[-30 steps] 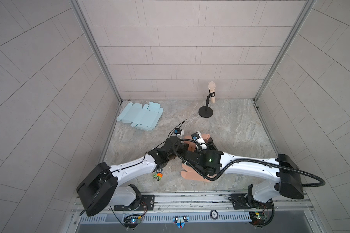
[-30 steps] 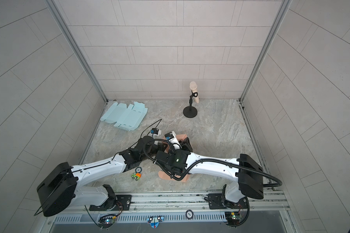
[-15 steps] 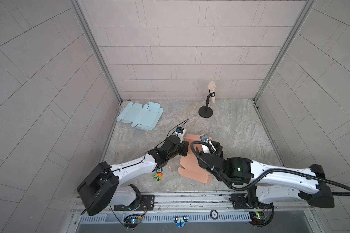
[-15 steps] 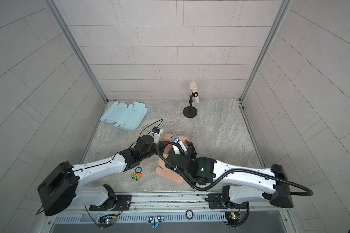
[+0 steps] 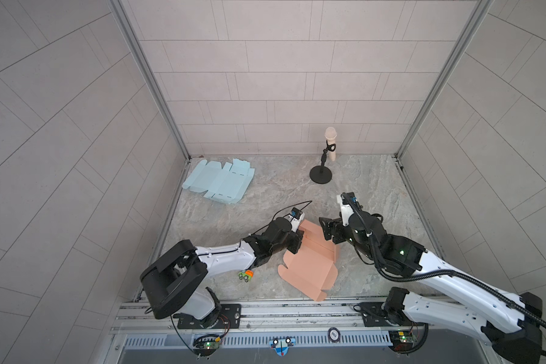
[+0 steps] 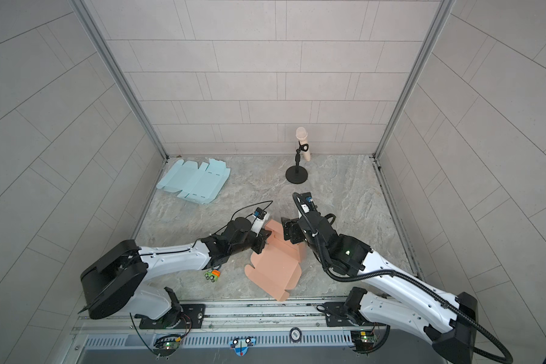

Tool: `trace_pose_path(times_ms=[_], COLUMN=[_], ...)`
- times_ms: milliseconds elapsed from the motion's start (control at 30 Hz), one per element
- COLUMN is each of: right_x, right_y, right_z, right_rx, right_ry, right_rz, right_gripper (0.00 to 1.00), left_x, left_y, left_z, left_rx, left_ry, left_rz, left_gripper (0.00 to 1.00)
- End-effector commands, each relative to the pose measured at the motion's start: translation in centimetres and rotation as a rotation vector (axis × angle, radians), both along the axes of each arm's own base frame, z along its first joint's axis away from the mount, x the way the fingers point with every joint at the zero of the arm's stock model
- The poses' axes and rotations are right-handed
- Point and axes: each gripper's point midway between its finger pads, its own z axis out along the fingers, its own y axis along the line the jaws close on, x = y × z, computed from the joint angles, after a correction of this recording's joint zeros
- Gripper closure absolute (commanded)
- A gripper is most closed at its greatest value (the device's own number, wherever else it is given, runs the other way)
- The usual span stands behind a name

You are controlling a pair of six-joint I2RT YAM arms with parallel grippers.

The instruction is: Fold the paper box

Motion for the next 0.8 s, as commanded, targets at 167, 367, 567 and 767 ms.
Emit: trace_pose_path(times_ms=[167,367,567,767], right_x=[-0.5,-0.6,-1.3,-1.3], right_y=[2.3,1.8,2.1,1.6], right_z=[-4.8,-8.2,-9.8,-11.4], right_rx=[0.019,-0.014,-0.009,-0.068], right_ry=[0.129,0.222,0.270,0.301], right_rz=[0.118,0.115,0.138,0.132], right_gripper=[0.16,0.16,0.15,0.16], left_x=[0.3,0.6,0.9,1.1], left_y=[-0.8,-1.1,-1.1,-1.1], left_z=[-0.8,-1.9,-2.7,-3.1], left_rx=[0.051,0.067,0.075,0.077], left_ry=[-0.068,-0.066,-0.063,-0.057], left_rz=[-0.021,-0.016,0.001,0.010], left_gripper=[0.91,0.90,0.88,0.82])
